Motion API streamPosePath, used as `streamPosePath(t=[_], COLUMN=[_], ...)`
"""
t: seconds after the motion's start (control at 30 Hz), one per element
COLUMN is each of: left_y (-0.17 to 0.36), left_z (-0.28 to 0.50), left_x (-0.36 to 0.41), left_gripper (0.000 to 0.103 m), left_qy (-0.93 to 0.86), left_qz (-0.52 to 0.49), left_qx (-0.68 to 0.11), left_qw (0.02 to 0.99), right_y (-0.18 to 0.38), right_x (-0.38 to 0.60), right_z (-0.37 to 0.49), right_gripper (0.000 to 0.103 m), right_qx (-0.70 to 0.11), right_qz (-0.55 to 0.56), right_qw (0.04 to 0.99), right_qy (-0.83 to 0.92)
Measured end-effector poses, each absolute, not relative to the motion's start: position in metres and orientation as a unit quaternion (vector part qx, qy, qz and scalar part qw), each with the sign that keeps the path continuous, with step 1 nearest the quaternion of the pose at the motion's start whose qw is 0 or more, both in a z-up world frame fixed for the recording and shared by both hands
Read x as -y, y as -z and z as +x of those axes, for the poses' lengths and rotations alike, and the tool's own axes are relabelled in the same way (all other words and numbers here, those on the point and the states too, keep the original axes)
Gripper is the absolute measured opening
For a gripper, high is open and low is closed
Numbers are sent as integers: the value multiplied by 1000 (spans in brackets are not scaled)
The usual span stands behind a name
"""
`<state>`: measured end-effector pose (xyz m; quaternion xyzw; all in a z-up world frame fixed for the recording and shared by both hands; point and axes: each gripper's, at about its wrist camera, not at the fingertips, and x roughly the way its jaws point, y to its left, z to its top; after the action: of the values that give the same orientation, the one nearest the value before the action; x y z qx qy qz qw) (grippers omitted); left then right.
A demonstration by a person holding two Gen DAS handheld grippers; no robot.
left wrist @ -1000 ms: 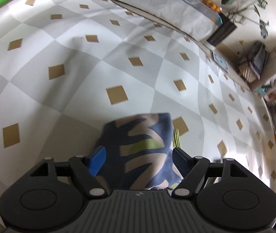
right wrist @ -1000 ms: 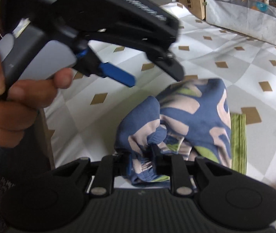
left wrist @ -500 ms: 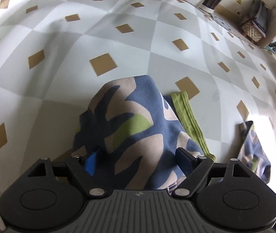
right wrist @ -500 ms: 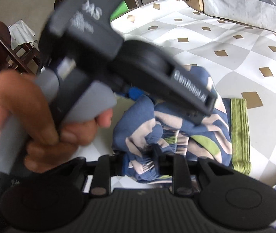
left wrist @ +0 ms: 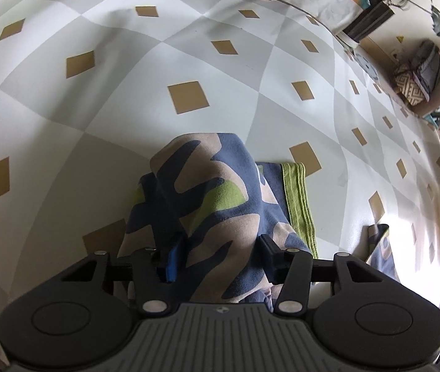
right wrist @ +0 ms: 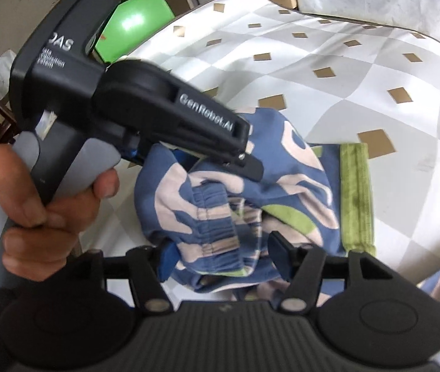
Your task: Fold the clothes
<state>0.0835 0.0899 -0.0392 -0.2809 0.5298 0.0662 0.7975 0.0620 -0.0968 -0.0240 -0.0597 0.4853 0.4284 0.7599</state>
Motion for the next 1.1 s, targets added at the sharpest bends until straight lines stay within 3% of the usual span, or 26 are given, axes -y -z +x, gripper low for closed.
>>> streamPosePath(t=[0.33, 0.47, 0.57, 1.1], left_y=[34, 30, 26, 31], left_z=[71, 64, 56, 3], left_x=[-90, -93, -97, -110], left_gripper=[45, 42, 42, 42], left_qy=[-80, -87, -99, -152], left_qz=[-271, -268, -266, -232], left_qx=[-527, -518, -506, -510], left_qw=[802, 807, 814, 814], right_y=[34, 37, 33, -9], right_x=[70, 67, 72, 128], right_z=[60, 63, 63, 40], right_gripper=[60, 31, 26, 25], right_qx=[-464, -459, -449, -400], right_qz=[-85, -95, -98, -36], right_qw=[764, 773, 783, 871], right_qy=[-440, -427, -419, -281])
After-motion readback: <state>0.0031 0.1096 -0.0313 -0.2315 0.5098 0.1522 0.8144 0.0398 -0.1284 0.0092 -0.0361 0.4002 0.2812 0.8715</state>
